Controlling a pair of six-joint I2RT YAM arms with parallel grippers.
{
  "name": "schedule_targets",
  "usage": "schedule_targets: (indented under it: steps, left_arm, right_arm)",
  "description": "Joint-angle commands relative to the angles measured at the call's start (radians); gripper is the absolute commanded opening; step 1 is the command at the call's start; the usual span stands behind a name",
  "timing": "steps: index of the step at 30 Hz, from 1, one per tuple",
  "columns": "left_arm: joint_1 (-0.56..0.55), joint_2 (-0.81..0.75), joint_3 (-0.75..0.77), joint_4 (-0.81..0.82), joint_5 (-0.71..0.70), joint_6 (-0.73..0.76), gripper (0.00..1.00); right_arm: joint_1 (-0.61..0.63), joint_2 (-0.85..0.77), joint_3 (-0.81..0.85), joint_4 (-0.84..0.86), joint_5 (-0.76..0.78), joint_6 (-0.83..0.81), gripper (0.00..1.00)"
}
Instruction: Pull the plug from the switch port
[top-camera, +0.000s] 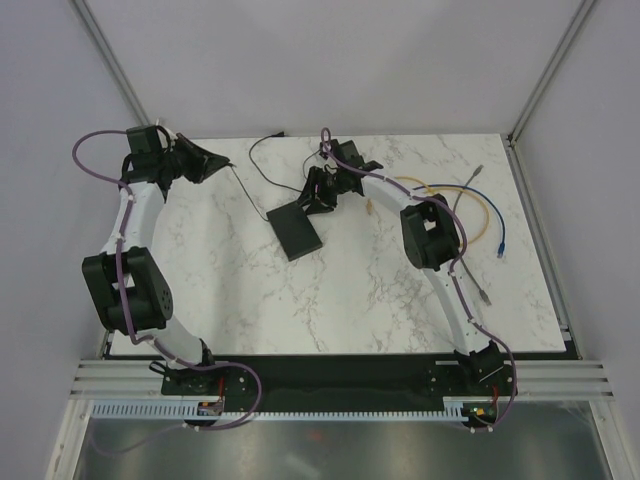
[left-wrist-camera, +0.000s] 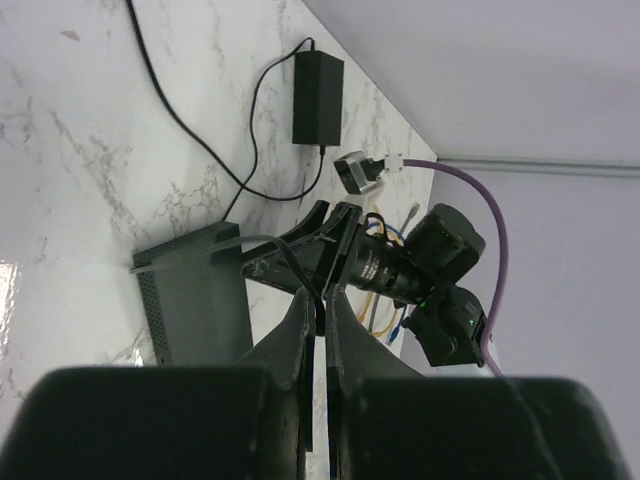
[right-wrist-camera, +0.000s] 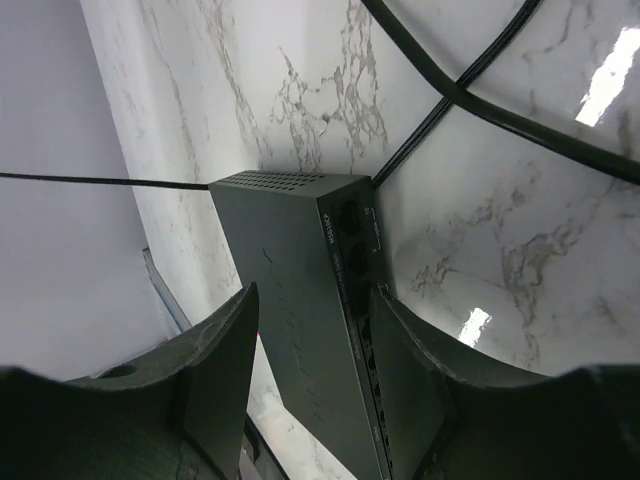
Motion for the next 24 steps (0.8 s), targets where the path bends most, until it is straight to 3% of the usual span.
schedule_targets:
  steps: [1,8,13,17,24]
  left_arm:
    - [-0.024,-0.011,0.081,0.002,0.035,0.059,0.02]
    - [-0.025,-0.003,0.053,0.0,0.01,0.054,0.02]
    - [-0.025,0.098,0.172,0.004,0.062,0.075,0.02]
    - [-0.033,0.115,0.214,0.005,0.087,0.082,0.02]
    - [-0.076,0.061,0.105,0.005,0.108,0.105,0.02]
  right_arm:
    - [0.008,0.001,-0.013,0.051,-0.096,-0.014,0.56]
    - [0.061,-0.037,-0.059,0.051,-0.128,-0.027,0.52]
    - [0.146,-0.071,-0.148,0.051,-0.171,-0.035,0.47]
    - [0.132,-0.109,-0.143,0.05,-0.15,-0.034,0.47]
    - [0.048,-0.147,-0.067,0.061,0.005,0.0,0.61]
